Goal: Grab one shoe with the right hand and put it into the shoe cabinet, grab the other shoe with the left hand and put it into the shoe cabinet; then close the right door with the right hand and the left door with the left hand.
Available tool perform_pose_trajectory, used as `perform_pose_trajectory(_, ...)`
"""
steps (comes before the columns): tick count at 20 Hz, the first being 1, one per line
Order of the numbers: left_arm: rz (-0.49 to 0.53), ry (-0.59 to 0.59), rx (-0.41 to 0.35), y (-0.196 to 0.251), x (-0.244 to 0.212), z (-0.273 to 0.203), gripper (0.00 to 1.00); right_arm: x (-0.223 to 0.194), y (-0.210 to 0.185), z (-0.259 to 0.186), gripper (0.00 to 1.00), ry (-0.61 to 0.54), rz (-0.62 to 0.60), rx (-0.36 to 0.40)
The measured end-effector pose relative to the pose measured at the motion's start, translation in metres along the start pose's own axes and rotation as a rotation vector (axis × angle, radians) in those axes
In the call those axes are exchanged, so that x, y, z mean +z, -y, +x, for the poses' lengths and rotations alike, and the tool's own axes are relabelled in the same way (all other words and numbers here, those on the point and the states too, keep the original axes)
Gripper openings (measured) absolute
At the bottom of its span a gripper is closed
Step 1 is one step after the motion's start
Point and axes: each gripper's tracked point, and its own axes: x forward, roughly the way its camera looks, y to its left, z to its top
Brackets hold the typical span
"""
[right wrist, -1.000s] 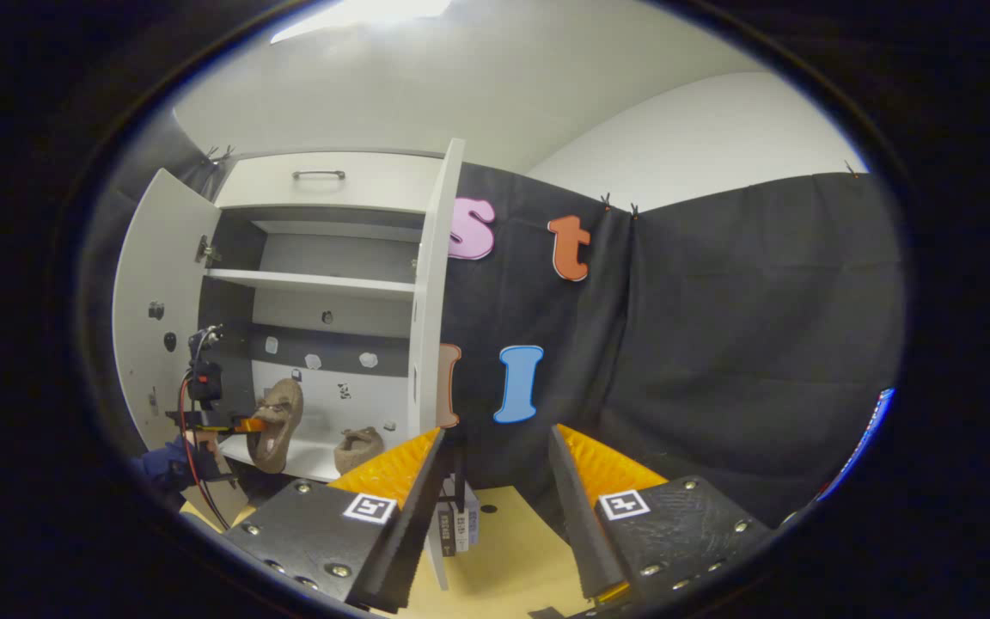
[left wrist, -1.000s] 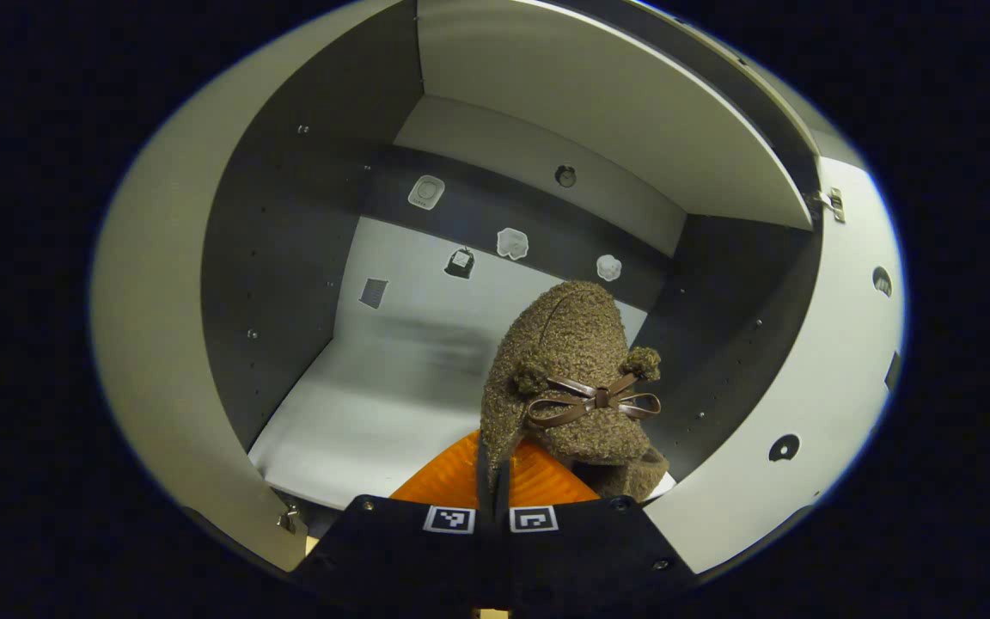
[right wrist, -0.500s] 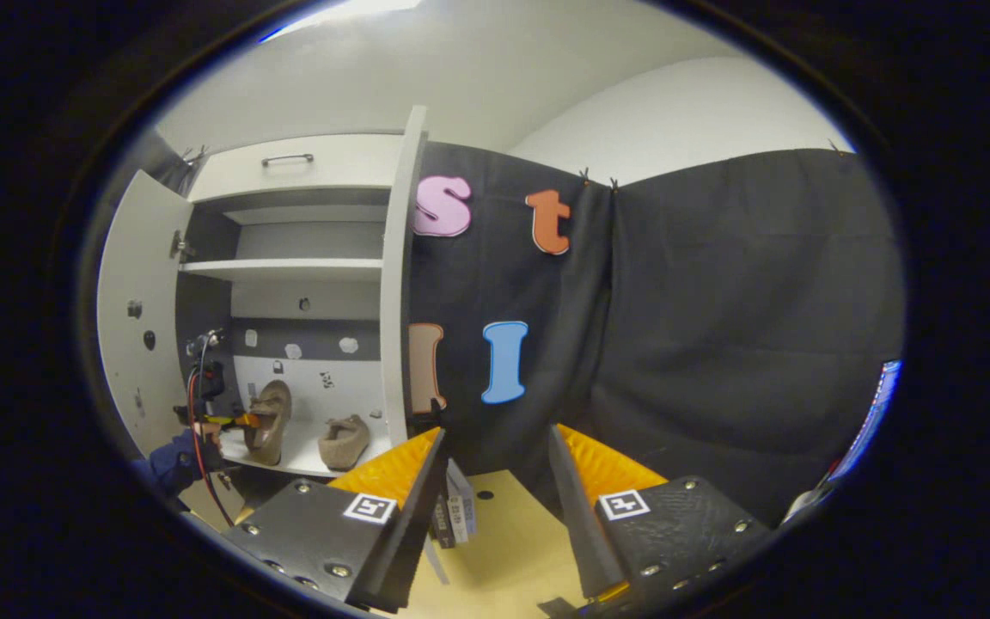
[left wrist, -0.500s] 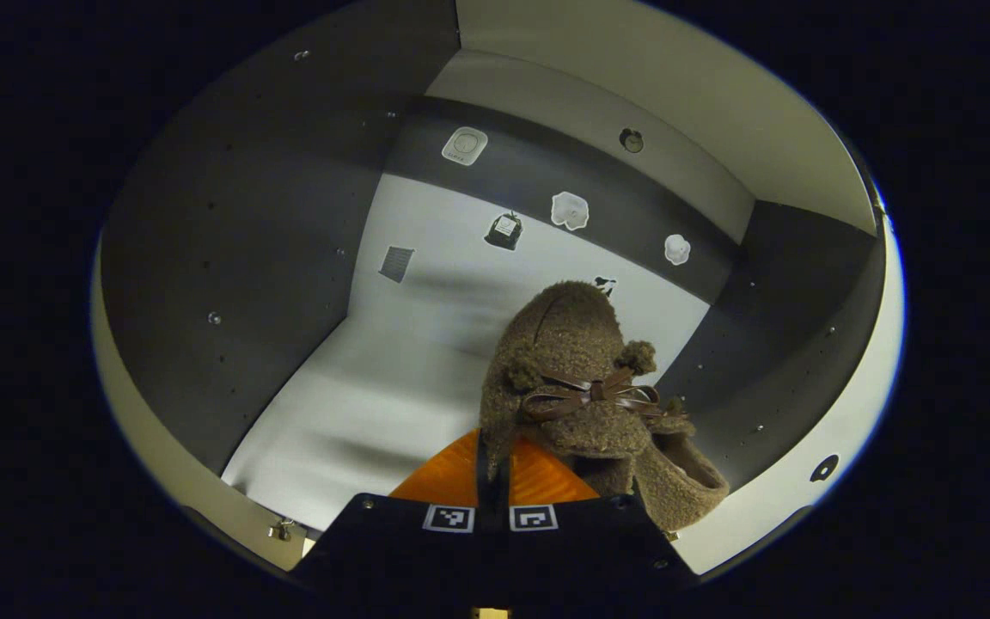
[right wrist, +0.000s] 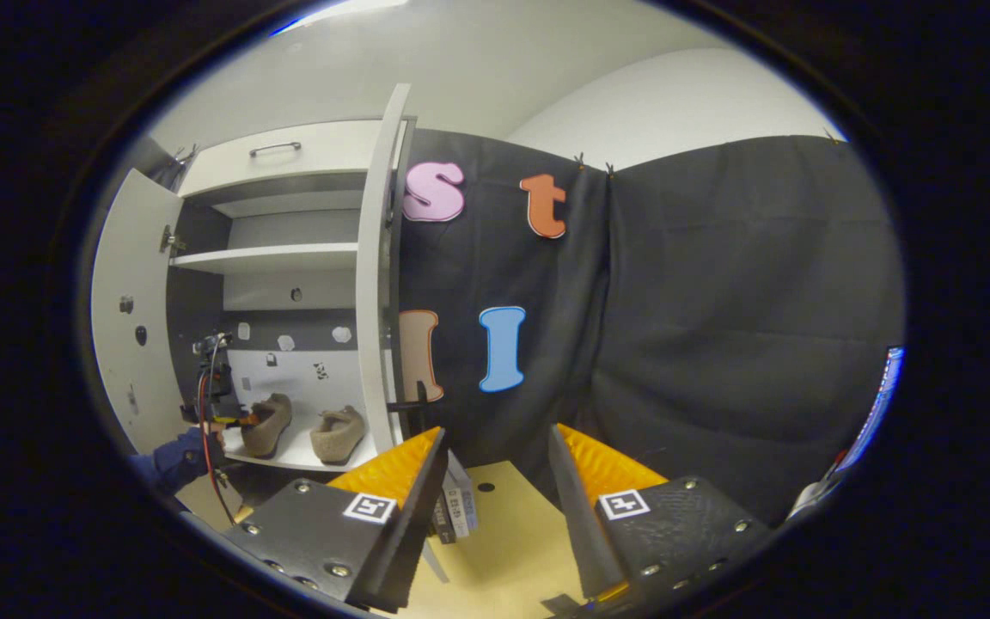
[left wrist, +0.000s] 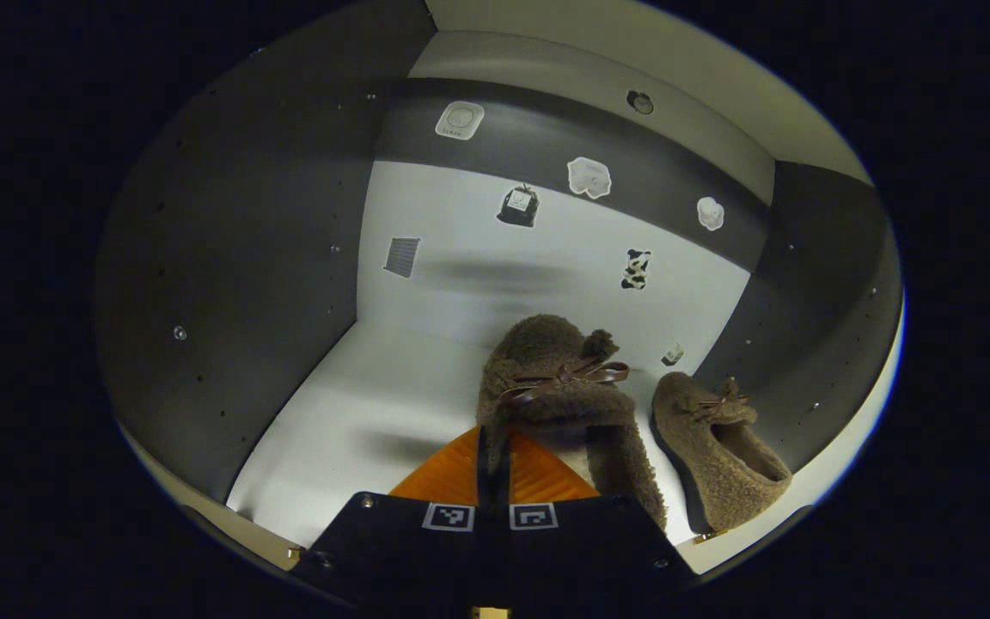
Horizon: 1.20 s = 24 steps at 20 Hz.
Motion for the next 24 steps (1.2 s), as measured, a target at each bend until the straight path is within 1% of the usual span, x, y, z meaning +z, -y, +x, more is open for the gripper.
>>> perform_pose_trajectory(1, 0.0, -0.004, 0.001, 0.0, -0.001, 0.003, 0.01, 0.0, 0.001, 0.0, 0.7, 0.0, 0.001, -0.001)
perform_pose_trajectory(3, -0.013, -0.004, -0.023, 0.006, -0.002, 0.007, 0.01, 0.001, 0.005, -0.002, 0.7, -0.001, 0.0, -0.004)
perform_pose_trajectory(4, -0.003, -0.015, -0.031, 0.008, -0.005, 0.01, 0.01, 0.0, 0.006, -0.001, 0.7, -0.005, -0.002, -0.006)
perform_pose_trajectory(7, 0.025, -0.011, -0.014, 0.01, -0.005, 0.011, 0.03, -0.001, 0.009, -0.003, 0.7, -0.008, 0.001, -0.009)
perform_pose_trajectory(9, 0.013, -0.005, -0.02, 0.011, -0.004, 0.011, 0.06, -0.001, 0.011, -0.006, 0.71, -0.007, 0.001, -0.011)
perform_pose_trajectory(11, 0.003, -0.016, -0.054, 0.012, -0.006, 0.013, 0.13, -0.003, 0.014, -0.008, 0.71, -0.008, -0.002, -0.016)
perform_pose_trajectory(12, 0.001, -0.024, -0.059, 0.01, -0.007, 0.011, 0.24, -0.005, 0.014, -0.009, 0.7, -0.01, -0.002, -0.018)
perform_pose_trajectory(14, 0.02, -0.033, -0.029, 0.0, -0.006, 0.012, 0.48, -0.005, 0.017, -0.011, 0.7, -0.019, 0.006, -0.019)
perform_pose_trajectory(16, 0.04, -0.021, -0.04, 0.0, -0.002, 0.001, 0.72, -0.008, 0.015, -0.011, 0.7, -0.028, 0.018, -0.011)
perform_pose_trajectory(17, 0.056, -0.017, -0.043, 0.001, 0.001, -0.004, 0.65, -0.007, 0.013, -0.011, 0.7, -0.03, 0.023, -0.005)
perform_pose_trajectory(18, 0.076, -0.011, -0.041, 0.001, 0.005, -0.009, 0.66, -0.008, 0.012, -0.011, 0.7, -0.029, 0.027, 0.0)
perform_pose_trajectory(19, 0.091, -0.003, -0.043, 0.002, 0.008, -0.017, 0.77, -0.008, 0.01, -0.011, 0.7, -0.028, 0.028, 0.006)
perform_pose_trajectory(20, 0.098, 0.012, -0.05, 0.006, 0.014, -0.026, 0.7, -0.008, 0.007, -0.011, 0.7, -0.027, 0.028, 0.013)
perform_pose_trajectory(21, 0.098, 0.029, -0.066, 0.01, 0.019, -0.034, 0.7, -0.006, 0.005, -0.011, 0.7, -0.024, 0.026, 0.02)
perform_pose_trajectory(22, 0.097, 0.043, -0.082, 0.015, 0.022, -0.044, 0.76, -0.005, 0.003, -0.011, 0.71, -0.022, 0.023, 0.027)
perform_pose_trajectory(23, 0.095, 0.053, -0.099, 0.021, 0.025, -0.055, 0.7, -0.003, 0.003, -0.013, 0.71, -0.02, 0.021, 0.033)
perform_pose_trajectory(24, 0.094, 0.065, -0.127, 0.029, 0.028, -0.069, 0.7, -0.002, 0.002, -0.013, 0.71, -0.018, 0.02, 0.04)
